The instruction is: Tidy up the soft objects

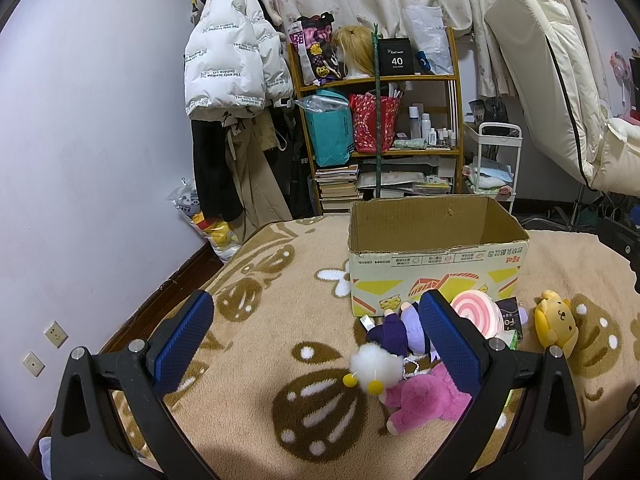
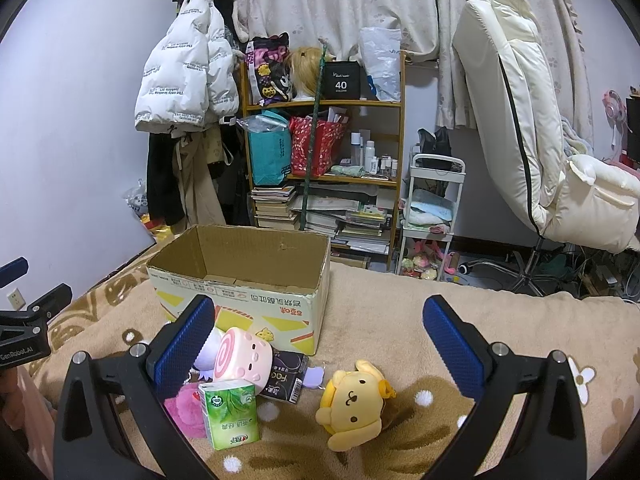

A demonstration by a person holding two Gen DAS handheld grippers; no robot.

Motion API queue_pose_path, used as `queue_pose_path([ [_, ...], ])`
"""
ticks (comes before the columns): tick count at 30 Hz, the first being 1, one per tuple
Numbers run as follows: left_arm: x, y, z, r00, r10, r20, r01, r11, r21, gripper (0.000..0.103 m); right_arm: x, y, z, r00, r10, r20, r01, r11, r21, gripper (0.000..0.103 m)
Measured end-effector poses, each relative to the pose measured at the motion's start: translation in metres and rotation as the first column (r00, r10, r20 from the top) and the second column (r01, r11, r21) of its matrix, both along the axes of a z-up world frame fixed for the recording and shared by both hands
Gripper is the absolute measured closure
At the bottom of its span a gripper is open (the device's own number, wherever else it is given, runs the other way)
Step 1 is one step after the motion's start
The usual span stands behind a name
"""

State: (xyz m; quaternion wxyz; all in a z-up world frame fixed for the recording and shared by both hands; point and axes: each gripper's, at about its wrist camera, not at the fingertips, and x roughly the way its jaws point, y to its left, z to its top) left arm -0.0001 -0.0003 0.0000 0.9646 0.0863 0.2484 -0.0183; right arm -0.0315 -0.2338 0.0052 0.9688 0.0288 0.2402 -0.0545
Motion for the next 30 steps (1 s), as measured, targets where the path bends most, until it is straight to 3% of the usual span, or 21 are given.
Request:
queue_pose_path([
  [12, 0.007, 0.003, -0.003, 1.000, 0.003, -0.030, -0.003, 1.000, -0.004, 0.002, 0.004, -0.002, 0.009, 1.000, 0.008, -0.006, -0.008, 1.000, 0.015, 0.000],
  [30, 0.078, -0.006, -0.020, 0.975, 0.011, -0.220, -0.014, 1.000, -0.014, 0.002, 0.058, -0.027, -0.026, 0.979, 0.006, -0.201, 0.016, 0.994, 0.108, 0.000],
])
